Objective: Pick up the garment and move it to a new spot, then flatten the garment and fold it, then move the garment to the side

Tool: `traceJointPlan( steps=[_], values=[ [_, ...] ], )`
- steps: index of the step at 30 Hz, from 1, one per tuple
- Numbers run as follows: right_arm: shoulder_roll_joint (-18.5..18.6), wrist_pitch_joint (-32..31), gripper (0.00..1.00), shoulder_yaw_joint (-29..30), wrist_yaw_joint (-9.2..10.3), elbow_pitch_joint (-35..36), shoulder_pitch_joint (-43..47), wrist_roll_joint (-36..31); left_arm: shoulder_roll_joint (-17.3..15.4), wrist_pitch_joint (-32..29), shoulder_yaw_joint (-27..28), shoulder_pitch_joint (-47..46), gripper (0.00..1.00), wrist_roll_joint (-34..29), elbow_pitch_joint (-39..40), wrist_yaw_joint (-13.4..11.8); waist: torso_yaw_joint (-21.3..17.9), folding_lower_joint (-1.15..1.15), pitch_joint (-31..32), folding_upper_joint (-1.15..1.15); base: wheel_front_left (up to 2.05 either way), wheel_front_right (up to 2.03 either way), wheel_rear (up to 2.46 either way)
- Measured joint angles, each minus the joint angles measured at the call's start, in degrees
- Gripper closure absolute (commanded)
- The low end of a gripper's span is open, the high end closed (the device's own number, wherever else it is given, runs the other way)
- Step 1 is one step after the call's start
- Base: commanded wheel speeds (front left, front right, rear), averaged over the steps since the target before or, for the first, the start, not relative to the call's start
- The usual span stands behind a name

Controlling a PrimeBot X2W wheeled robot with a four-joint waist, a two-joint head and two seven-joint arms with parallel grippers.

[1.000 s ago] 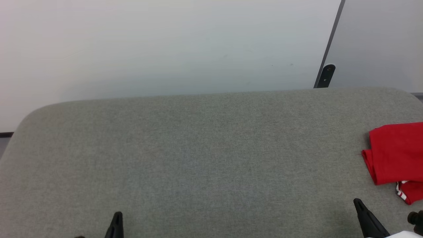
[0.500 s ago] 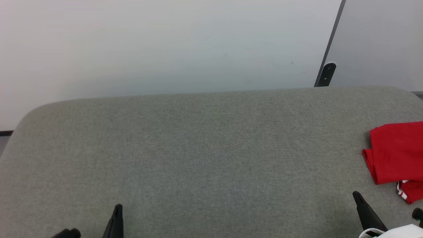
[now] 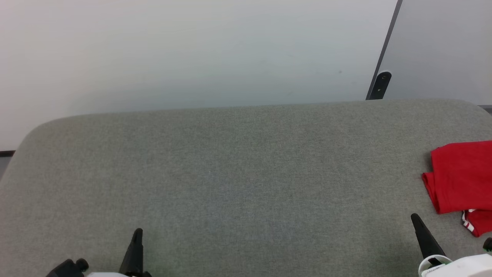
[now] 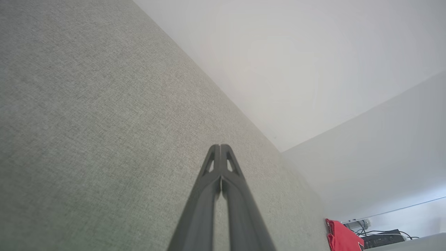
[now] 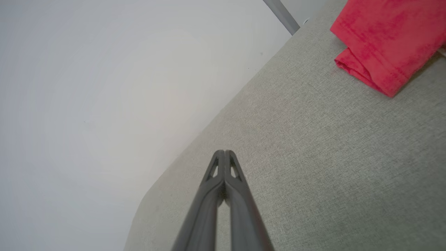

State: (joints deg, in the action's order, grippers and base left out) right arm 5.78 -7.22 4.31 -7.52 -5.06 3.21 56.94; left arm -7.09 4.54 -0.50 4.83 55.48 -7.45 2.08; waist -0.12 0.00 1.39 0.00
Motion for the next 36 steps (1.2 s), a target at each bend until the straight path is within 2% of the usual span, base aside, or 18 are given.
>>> traceJointPlan(
  steps=[36],
  values=[
    [-1.46,0.25,1.0,1.1,0.0,-4.66,-4.84,18.25,1.6,-5.08,2.82,-5.54,1.0,19.86,-3.44,2.79,0.05,0.0,-0.69,0.0,0.0,0.0,0.0]
  ],
)
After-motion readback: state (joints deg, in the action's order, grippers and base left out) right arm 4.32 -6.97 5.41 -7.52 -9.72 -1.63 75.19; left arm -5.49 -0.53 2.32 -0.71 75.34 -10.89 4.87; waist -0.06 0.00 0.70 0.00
